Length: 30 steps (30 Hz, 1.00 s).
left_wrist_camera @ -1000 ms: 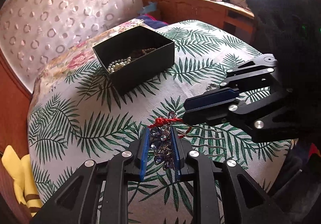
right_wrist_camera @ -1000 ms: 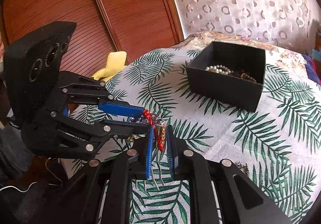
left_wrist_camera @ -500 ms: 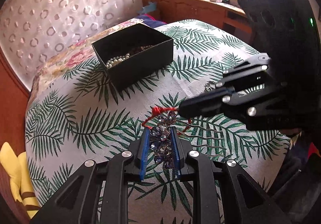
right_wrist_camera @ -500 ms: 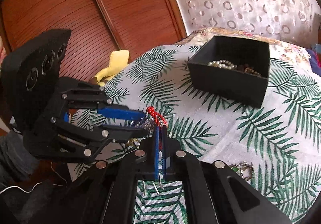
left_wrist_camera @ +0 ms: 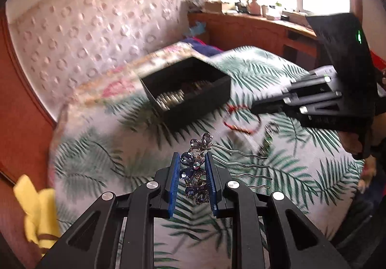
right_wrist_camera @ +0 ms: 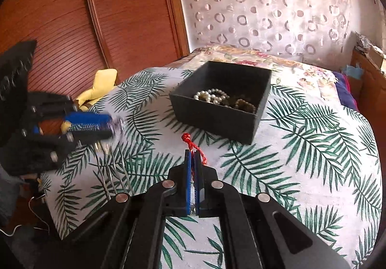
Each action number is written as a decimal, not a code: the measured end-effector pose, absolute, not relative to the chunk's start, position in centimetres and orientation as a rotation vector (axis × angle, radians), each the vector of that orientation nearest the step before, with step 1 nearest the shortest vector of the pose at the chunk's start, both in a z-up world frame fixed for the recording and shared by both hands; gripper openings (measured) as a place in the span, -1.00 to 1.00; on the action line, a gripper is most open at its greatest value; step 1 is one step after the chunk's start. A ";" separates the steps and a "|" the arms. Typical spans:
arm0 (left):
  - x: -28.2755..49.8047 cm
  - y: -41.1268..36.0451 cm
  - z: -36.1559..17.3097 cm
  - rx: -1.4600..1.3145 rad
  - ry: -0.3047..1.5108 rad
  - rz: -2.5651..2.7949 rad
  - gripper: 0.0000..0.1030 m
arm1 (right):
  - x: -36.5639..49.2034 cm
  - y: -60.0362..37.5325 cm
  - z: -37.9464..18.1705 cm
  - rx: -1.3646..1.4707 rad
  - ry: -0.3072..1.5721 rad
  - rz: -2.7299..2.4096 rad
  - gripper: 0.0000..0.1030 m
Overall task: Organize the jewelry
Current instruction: 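Lift the red bracelet with the right tool while the left tool lifts the hair comb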
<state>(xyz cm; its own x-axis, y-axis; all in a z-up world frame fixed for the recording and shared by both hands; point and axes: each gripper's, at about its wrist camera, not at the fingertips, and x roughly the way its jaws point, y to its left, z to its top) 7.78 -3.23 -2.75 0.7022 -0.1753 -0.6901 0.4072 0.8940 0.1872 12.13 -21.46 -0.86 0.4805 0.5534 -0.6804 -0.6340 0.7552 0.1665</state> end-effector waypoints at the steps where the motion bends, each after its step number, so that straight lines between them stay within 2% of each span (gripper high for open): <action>1: 7.8 -3.3 -2.4 0.367 0.703 -0.311 -0.63 | 12.1 -21.6 -0.9 -0.112 0.788 0.725 -0.94; 19: 10.1 -4.2 -2.2 0.842 0.661 -0.081 -0.62 | 11.4 -20.8 -1.2 -0.107 0.787 0.759 -0.94; 24: 9.5 -4.7 -2.5 0.923 0.601 -0.047 -0.62 | 11.3 -21.0 -1.3 -0.109 0.789 0.756 -0.94; 30: 9.0 -5.3 -2.4 0.885 0.573 -0.048 -0.62 | 11.4 -21.2 -1.7 -0.114 0.799 0.751 -0.94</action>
